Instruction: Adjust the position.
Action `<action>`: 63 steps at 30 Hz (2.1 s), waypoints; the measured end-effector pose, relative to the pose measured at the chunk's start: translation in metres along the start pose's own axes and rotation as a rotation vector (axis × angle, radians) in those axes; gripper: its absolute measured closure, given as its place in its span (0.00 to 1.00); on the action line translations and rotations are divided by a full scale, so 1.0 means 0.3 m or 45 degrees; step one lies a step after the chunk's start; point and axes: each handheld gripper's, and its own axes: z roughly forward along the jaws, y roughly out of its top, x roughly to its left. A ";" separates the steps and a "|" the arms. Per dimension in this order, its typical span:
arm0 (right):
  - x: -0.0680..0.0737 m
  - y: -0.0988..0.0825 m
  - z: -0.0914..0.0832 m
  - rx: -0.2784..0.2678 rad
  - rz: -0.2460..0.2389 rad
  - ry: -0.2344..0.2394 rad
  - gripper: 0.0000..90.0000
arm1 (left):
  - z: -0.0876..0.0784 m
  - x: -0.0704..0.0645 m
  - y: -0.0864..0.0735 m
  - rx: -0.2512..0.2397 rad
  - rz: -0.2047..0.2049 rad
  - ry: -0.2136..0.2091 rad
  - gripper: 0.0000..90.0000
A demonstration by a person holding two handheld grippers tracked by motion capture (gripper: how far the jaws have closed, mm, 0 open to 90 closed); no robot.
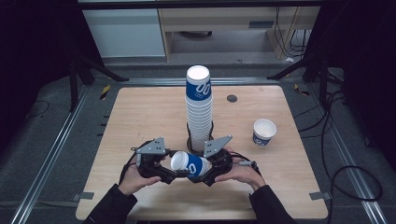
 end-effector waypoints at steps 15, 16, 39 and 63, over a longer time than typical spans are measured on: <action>-0.001 -0.014 0.005 0.157 -0.068 -0.083 0.16 | 0.019 0.010 -0.017 0.261 0.052 0.017 0.16; 0.001 -0.015 0.012 0.172 -0.075 -0.080 0.16 | 0.026 0.008 -0.019 0.284 0.058 0.018 0.16; 0.027 -0.023 0.080 0.312 -0.106 -0.045 0.14 | 0.092 -0.012 -0.041 0.446 0.087 0.000 0.28; -0.024 -0.003 -0.112 0.024 -0.005 -0.174 0.08 | -0.059 0.078 -0.038 0.104 -0.015 0.083 0.28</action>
